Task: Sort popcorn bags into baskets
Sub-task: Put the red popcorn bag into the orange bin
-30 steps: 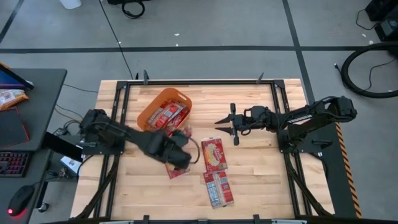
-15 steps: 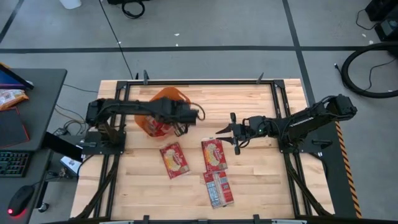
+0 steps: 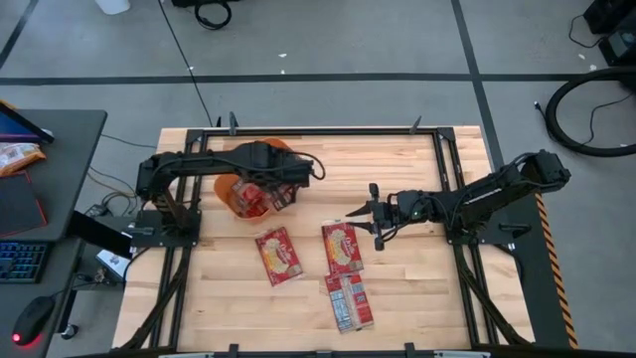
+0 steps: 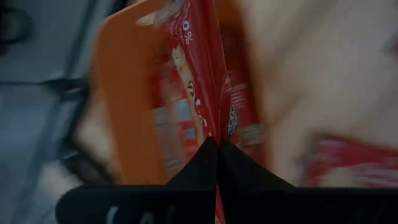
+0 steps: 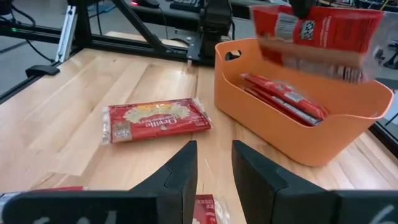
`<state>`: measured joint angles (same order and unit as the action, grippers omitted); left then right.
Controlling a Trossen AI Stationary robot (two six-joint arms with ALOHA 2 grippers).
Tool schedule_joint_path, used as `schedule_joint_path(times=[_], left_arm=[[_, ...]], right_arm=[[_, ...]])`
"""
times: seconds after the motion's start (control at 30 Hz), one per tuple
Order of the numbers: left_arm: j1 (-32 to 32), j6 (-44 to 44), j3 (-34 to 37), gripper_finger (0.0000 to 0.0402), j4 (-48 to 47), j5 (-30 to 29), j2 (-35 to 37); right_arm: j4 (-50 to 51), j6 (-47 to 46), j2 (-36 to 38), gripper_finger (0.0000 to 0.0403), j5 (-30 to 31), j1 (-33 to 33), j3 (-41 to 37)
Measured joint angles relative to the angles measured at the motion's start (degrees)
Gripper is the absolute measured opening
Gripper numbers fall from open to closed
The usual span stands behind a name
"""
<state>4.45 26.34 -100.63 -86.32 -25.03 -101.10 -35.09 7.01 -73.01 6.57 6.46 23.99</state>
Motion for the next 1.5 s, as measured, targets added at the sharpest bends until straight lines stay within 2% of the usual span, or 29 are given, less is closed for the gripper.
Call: schedule_joint_path(times=[0.1, 0.27, 0.4, 0.47, 0.57, 0.73, 0.9, 1.0, 1.1, 1.23, 1.5], left_arm=[[0.3, 0.2, 2.5, 0.0004, -1.9, -4.2, 0.0], [1.6, -3.2, 9.0, 0.0003, 0.7, -5.2, 0.0], [3.5, -6.7, 13.5, 0.0003, 1.5, -10.0, 0.0], [4.6, -7.9, 14.9, 0.0007, 2.1, -10.2, 0.0], [5.6, -7.7, 15.8, 0.0026, 2.3, -9.8, 0.0], [4.4, -6.3, 15.0, 0.0085, -0.5, -6.5, 0.0], [-0.4, -2.5, 11.2, 0.0130, -2.2, -4.7, 0.0], [-5.8, -4.5, 9.6, 0.0143, 4.4, -2.0, 0.0], [-11.3, -7.6, 9.5, 0.0145, 13.2, -0.1, 0.0], [-17.3, -10.7, 9.5, 0.0146, 19.9, 0.0, -0.3], [-26.7, -18.0, 10.3, 0.0152, 20.0, -1.1, -0.4]], right_arm=[[0.0, 0.0, 0.0, 0.0105, 0.0, 0.0, 0.0], [0.0, 0.4, 0.0, 0.0105, 0.0, 0.0, 0.0], [-0.1, 0.6, 0.0, 0.0105, 0.0, -0.2, 0.0], [-0.1, 0.8, 0.0, 0.0105, 0.0, -0.4, 0.0], [-0.1, 1.0, 0.0, 0.0105, 0.0, -0.6, 0.0], [-0.1, 1.1, 0.0, 0.0105, 0.0, -0.7, 0.0], [-0.1, 1.1, 0.0, 0.0105, 0.0, -0.7, 0.0], [-0.1, 1.3, 0.0, 0.0105, 0.1, -0.7, 0.0], [-0.1, 1.9, 0.0, 0.0105, 0.3, -0.7, 0.0], [-0.1, 2.0, 0.0, 0.0105, 0.3, -0.7, 0.0], [-0.4, 2.2, 0.0, 0.0105, 0.4, -0.7, 0.0]])
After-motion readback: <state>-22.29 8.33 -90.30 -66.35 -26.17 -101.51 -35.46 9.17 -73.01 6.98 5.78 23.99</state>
